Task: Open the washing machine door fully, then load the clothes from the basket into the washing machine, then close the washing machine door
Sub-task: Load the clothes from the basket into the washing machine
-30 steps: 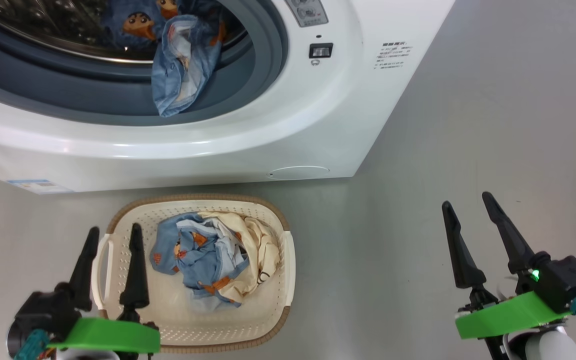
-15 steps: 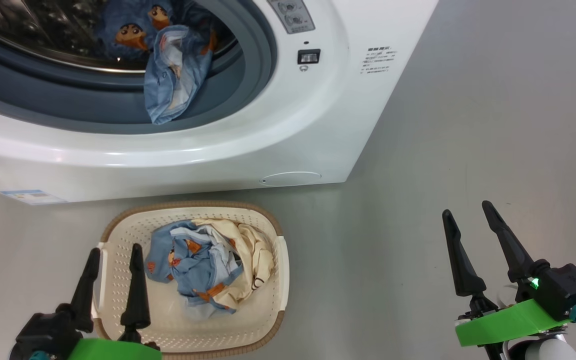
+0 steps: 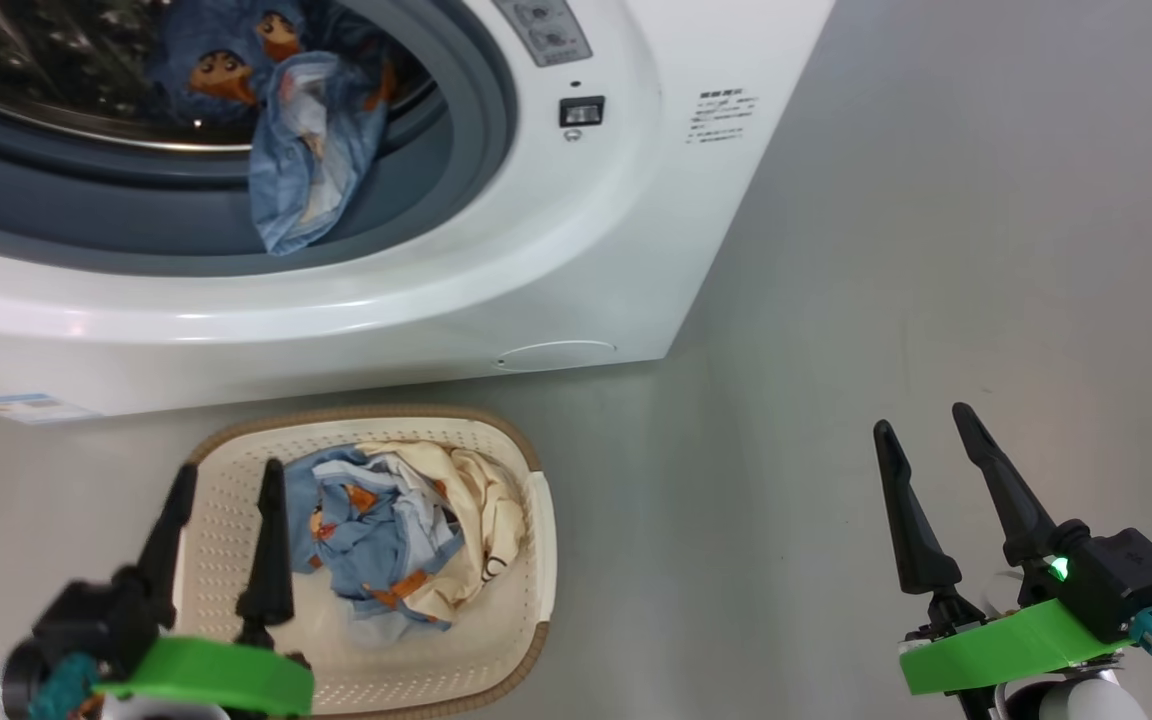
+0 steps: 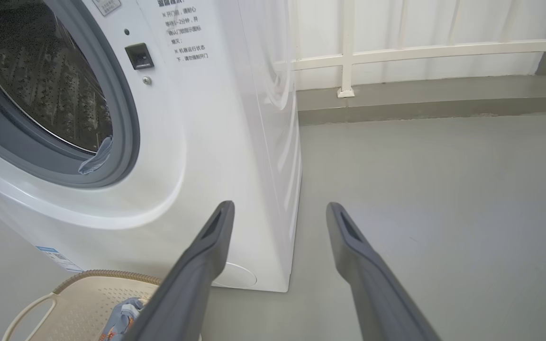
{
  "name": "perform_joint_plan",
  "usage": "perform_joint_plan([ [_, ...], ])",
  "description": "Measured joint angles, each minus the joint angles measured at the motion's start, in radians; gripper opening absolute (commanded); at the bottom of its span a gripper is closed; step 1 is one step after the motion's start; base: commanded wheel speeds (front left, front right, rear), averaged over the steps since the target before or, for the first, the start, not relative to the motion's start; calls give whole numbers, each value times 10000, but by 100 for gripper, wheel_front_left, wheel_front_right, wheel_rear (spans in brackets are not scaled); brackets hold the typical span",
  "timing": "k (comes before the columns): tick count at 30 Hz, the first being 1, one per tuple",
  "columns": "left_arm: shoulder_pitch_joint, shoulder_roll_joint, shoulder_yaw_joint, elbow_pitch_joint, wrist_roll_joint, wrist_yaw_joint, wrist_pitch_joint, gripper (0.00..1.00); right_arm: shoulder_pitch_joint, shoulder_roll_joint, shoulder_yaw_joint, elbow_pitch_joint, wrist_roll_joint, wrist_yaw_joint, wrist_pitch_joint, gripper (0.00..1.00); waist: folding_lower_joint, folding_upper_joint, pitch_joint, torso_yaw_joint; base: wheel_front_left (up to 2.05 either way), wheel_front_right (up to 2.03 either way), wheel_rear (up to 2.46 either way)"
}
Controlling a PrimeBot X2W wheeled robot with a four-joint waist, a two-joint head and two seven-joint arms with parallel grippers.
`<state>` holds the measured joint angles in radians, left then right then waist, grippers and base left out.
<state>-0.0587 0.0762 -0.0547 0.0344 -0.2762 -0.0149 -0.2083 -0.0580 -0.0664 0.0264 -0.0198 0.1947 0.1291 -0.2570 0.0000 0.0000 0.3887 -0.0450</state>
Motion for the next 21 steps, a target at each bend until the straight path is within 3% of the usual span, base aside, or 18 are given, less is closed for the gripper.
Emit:
perform_joint_plan([
  [11, -2178, 740, -155, 481, 13, -316, 1655, 100, -39, 125, 151, 42, 58, 0, 0, 100, 0, 0, 300, -443, 0, 0, 0],
  [21, -4626, 1062, -422, 2380, 79, -525, 3026, 100, -129, 161, 282, 113, 495, 0, 0, 100, 0, 0, 573, -988, 0, 0, 0],
])
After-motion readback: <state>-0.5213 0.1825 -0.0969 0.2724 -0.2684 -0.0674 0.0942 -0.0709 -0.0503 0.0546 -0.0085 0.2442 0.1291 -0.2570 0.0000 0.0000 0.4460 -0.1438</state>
